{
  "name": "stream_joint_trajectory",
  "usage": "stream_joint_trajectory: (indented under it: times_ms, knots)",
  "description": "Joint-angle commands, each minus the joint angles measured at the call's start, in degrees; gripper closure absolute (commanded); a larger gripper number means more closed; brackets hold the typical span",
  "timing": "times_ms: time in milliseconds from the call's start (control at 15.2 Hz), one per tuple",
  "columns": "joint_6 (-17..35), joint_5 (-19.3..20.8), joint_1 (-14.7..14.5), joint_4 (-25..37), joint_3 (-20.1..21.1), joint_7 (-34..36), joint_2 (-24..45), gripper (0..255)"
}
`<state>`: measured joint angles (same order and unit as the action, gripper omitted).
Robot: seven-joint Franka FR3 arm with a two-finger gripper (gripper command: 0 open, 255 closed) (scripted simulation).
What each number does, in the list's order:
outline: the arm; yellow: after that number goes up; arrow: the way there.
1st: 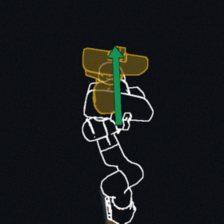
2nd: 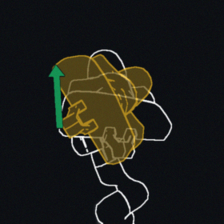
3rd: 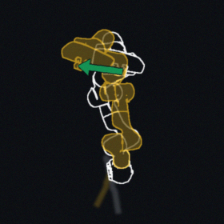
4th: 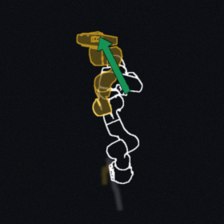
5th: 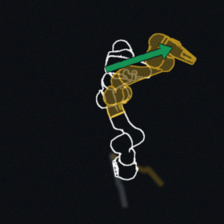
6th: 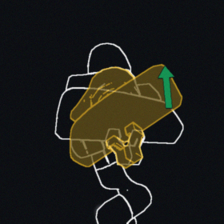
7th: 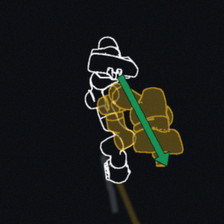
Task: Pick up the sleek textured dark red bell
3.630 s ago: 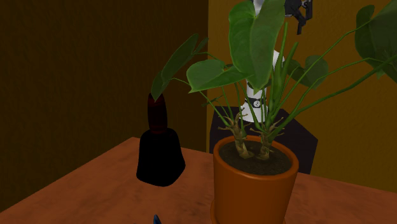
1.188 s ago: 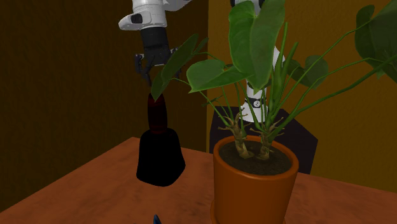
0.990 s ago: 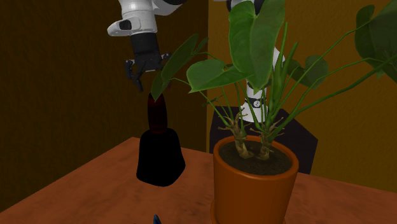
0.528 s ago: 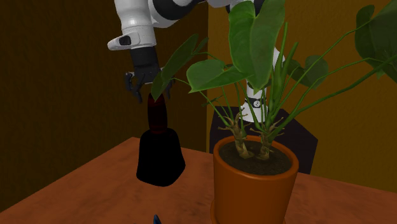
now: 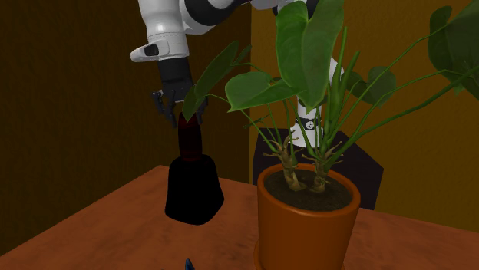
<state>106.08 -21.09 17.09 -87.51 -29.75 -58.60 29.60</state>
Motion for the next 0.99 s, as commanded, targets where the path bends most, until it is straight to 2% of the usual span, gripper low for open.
stream_joint_trajectory:
  times_ms: [0, 924]
  knots:
    - [0.1, 0.0, 0.0, -0.1, 0.0, 0.0, 0.1, 255]
    - [-8.0, 1.4, 0.5, 6.4, -0.7, 1.7, -1.9, 255]
